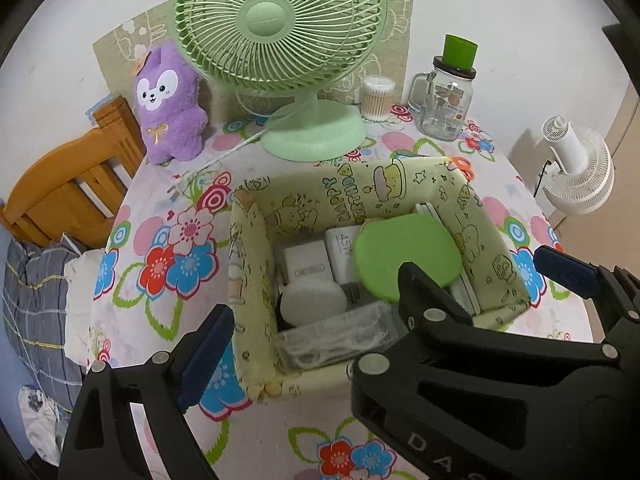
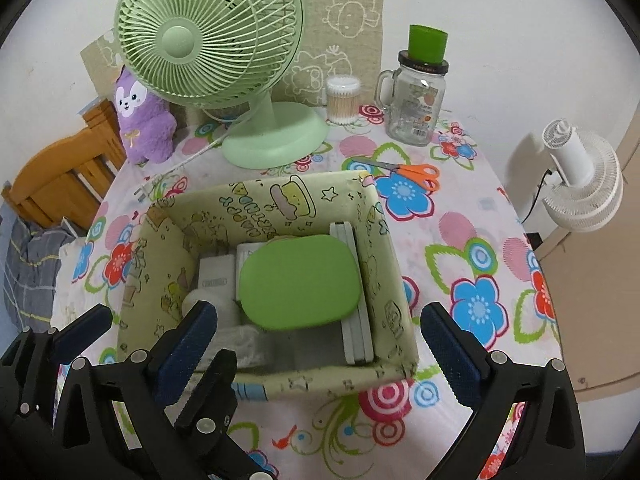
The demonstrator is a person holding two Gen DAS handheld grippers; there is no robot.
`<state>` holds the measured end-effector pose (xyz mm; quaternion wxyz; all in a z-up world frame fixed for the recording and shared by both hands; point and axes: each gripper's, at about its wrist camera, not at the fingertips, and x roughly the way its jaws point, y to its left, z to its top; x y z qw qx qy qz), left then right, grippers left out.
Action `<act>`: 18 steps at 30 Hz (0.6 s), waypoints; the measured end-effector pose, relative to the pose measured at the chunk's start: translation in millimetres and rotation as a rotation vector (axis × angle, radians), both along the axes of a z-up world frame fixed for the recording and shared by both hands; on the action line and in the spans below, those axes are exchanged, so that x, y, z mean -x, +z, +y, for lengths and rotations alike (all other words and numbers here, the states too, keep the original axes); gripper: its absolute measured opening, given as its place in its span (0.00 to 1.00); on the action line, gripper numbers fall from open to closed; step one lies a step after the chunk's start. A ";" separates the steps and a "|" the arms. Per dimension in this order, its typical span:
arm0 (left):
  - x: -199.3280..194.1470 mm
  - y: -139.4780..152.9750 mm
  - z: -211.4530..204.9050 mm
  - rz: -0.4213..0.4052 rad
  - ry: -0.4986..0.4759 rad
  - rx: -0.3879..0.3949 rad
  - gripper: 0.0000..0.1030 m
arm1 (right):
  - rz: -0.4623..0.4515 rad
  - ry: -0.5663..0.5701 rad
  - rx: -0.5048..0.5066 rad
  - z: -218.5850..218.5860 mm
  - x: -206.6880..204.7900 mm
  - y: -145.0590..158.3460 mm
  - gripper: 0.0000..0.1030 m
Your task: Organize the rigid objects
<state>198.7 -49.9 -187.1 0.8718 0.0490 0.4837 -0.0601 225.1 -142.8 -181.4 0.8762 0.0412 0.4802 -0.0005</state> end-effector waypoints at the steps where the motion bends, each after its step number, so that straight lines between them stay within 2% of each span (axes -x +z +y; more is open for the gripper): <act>1: 1.8 0.4 0.5 0.000 0.002 -0.001 0.91 | -0.001 -0.002 0.003 -0.1 2.2 0.6 1.00; 18: 41.7 18.2 32.2 -0.017 0.060 -0.002 0.91 | -0.042 -0.041 0.035 -14.9 55.8 24.3 1.00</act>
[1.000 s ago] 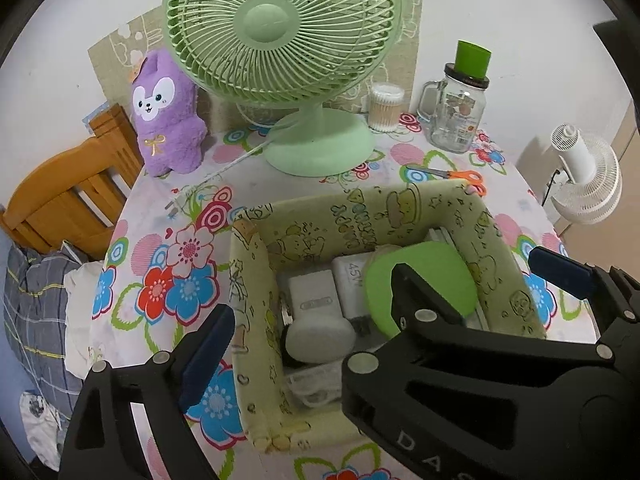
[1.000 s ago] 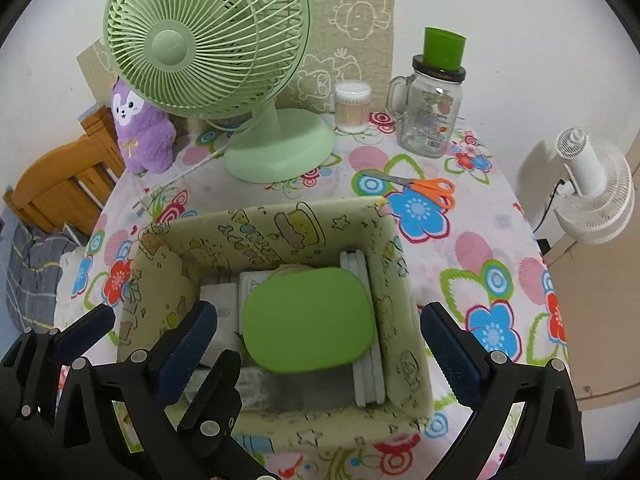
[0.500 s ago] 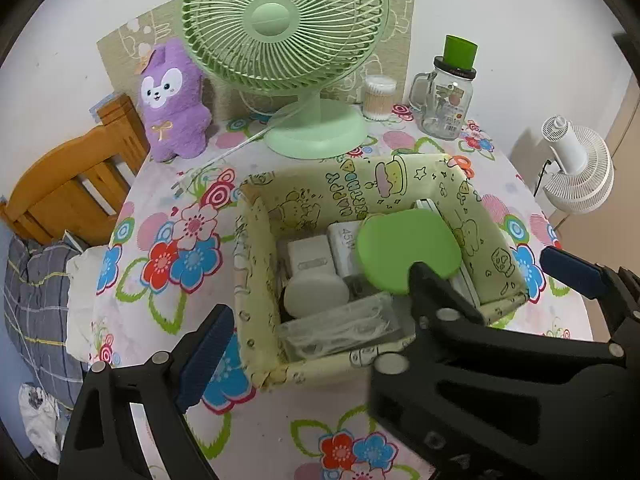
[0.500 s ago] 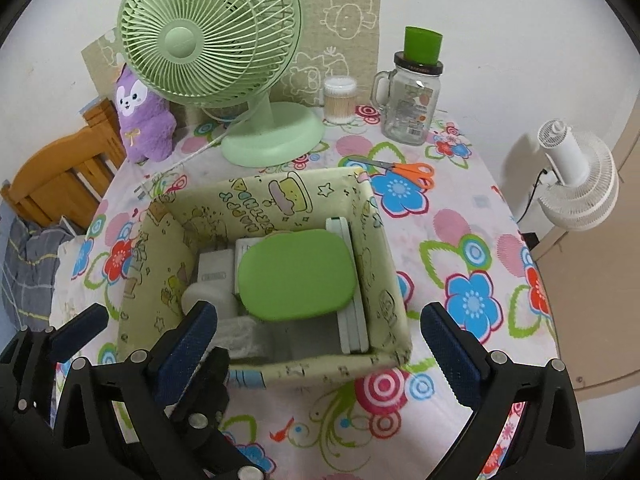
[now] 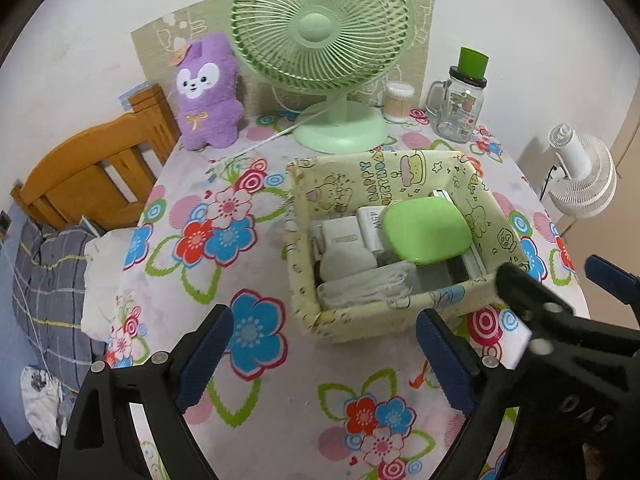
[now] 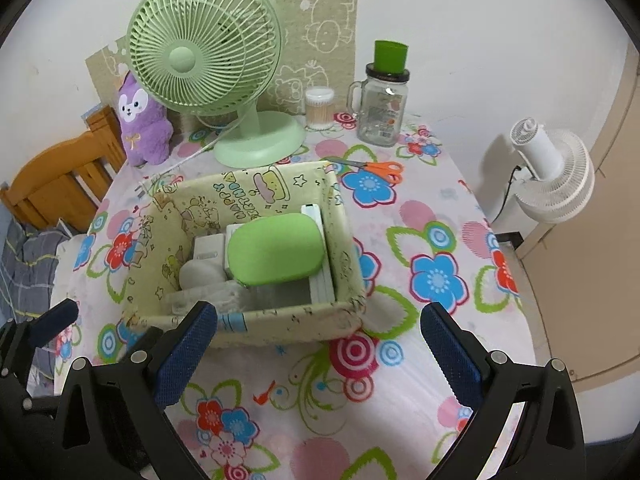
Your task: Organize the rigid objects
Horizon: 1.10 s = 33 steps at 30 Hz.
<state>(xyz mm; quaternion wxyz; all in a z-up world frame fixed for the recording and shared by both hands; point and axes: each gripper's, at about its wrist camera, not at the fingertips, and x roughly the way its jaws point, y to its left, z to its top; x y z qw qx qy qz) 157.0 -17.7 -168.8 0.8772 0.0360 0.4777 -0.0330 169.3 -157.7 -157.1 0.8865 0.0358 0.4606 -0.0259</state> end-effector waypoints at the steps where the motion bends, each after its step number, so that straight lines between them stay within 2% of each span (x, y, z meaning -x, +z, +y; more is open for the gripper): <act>1: 1.8 1.7 1.3 -0.001 0.002 0.002 0.91 | -0.004 -0.001 0.002 -0.6 3.3 2.4 1.00; 13: 42.7 57.4 21.0 -0.091 -0.007 0.003 0.91 | -0.091 0.023 -0.005 -5.0 46.4 55.2 1.00; 19: 61.2 85.8 21.7 -0.137 -0.023 -0.014 0.96 | -0.149 0.050 0.027 -1.5 67.9 89.0 1.00; 24: 75.2 105.0 20.5 -0.165 -0.022 -0.014 0.97 | -0.185 0.025 0.027 -4.4 86.7 114.8 1.00; 29: 92.6 128.4 29.8 -0.183 0.004 0.035 0.98 | -0.209 -0.008 0.060 -7.4 103.2 137.3 1.00; 33: 104.6 145.7 32.3 -0.219 0.008 0.030 1.00 | -0.243 -0.021 0.048 -13.9 117.6 154.8 1.00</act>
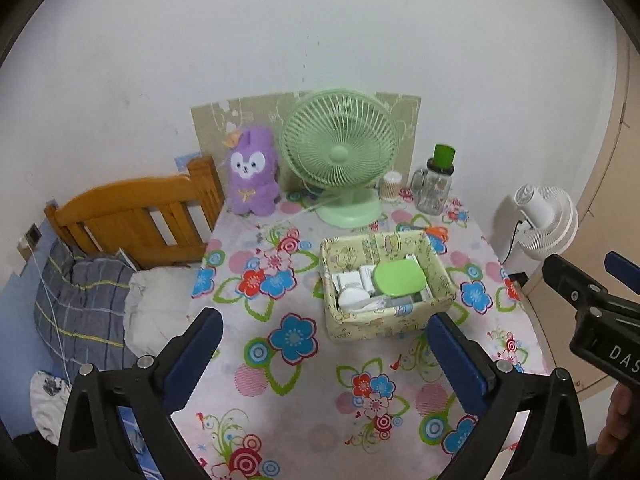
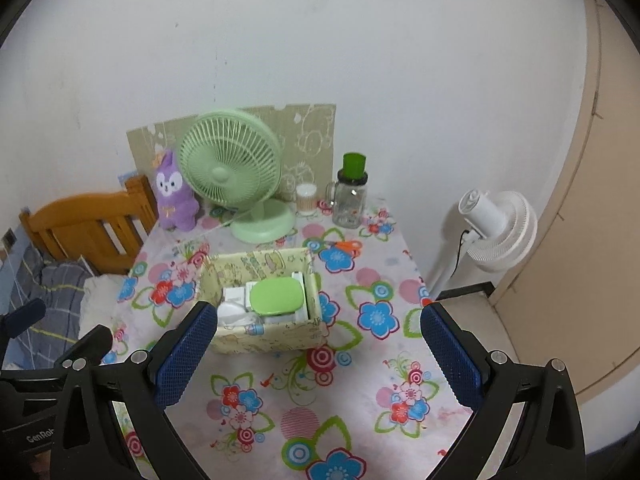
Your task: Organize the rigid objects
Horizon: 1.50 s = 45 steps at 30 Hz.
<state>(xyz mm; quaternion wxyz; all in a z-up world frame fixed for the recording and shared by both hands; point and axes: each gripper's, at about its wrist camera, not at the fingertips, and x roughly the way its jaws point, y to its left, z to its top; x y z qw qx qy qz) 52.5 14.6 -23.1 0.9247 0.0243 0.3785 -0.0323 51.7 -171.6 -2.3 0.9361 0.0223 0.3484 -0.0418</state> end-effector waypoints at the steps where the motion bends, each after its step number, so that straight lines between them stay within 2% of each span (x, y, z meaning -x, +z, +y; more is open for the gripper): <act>1: 3.2 4.4 -0.5 -0.013 -0.004 -0.003 1.00 | -0.009 -0.003 -0.001 -1.2 3.9 4.1 1.00; 7: 19.9 19.7 -5.0 -0.054 -0.034 0.004 1.00 | -0.032 -0.005 -0.024 -5.4 20.8 19.3 1.00; 18: 45.9 32.5 -1.3 -0.117 -0.004 -0.002 1.00 | -0.062 -0.017 -0.051 -9.9 50.1 32.2 1.00; 25: 52.0 33.5 0.6 -0.116 -0.007 0.029 1.00 | -0.081 -0.005 -0.024 -5.9 57.1 34.2 1.00; 38: 49.2 34.1 9.2 -0.106 0.029 0.066 1.00 | -0.086 -0.008 -0.044 -11.2 58.5 33.9 1.00; 45: 49.6 35.2 9.4 -0.115 0.027 0.057 1.00 | -0.092 -0.004 -0.039 -10.2 59.3 35.0 1.00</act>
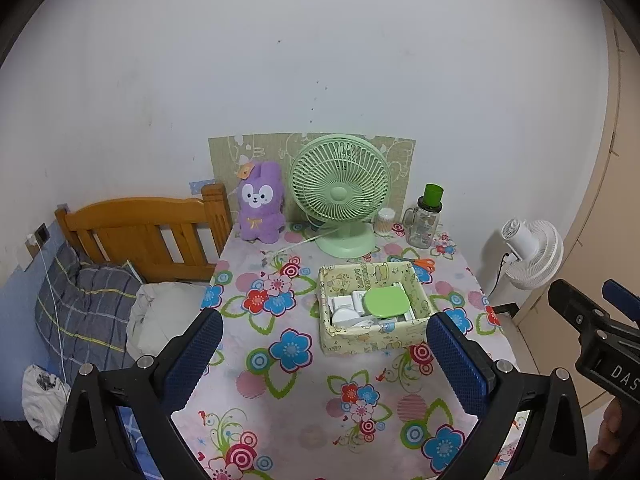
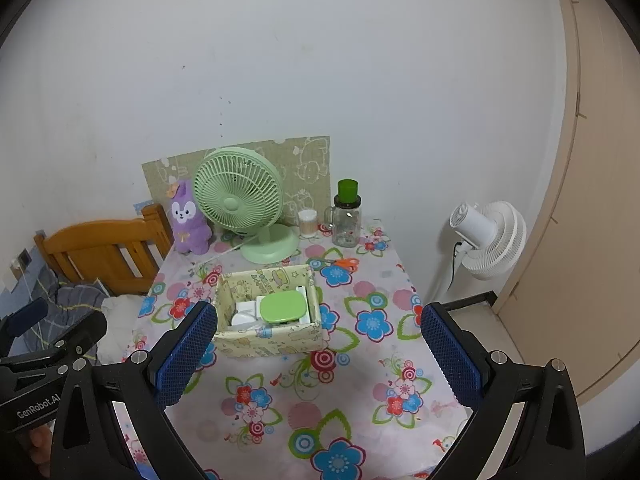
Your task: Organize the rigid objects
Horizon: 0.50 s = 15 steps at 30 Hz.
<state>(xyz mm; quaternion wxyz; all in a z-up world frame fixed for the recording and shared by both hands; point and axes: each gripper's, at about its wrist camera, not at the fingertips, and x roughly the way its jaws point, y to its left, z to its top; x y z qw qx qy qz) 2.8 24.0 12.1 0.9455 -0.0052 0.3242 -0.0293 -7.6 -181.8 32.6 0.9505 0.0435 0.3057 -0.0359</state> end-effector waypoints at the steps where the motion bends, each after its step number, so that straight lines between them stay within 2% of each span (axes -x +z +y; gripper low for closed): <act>1: 0.1 0.2 0.4 0.000 0.002 0.001 1.00 | -0.002 0.000 0.000 0.2 0.3 0.2 1.00; 15: 1.9 0.2 -0.9 0.000 0.004 -0.002 1.00 | -0.004 -0.001 -0.001 -0.7 -0.6 2.0 1.00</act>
